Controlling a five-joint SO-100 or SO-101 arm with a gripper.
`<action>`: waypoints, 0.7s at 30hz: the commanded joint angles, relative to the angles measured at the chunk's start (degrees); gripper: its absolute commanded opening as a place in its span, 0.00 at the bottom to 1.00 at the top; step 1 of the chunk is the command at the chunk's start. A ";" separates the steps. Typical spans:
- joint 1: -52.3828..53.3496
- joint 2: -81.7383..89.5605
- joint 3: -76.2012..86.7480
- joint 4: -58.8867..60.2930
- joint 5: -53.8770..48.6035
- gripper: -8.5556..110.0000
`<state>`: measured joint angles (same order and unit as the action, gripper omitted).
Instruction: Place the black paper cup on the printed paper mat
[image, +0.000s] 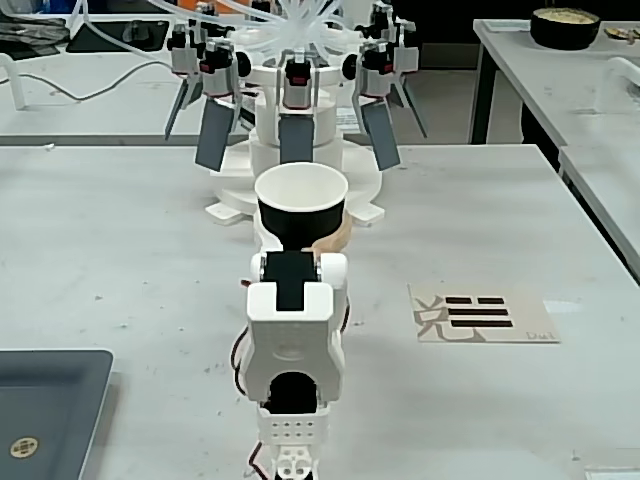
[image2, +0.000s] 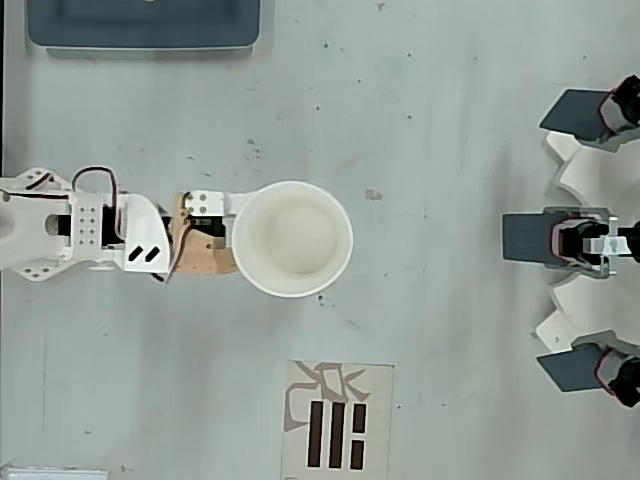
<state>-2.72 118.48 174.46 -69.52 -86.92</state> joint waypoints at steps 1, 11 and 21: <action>1.32 3.87 1.05 -2.64 0.44 0.14; 7.21 5.27 4.31 -7.12 -0.35 0.14; 18.37 -0.97 2.90 -9.14 0.35 0.14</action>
<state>13.54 118.83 177.98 -76.64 -86.92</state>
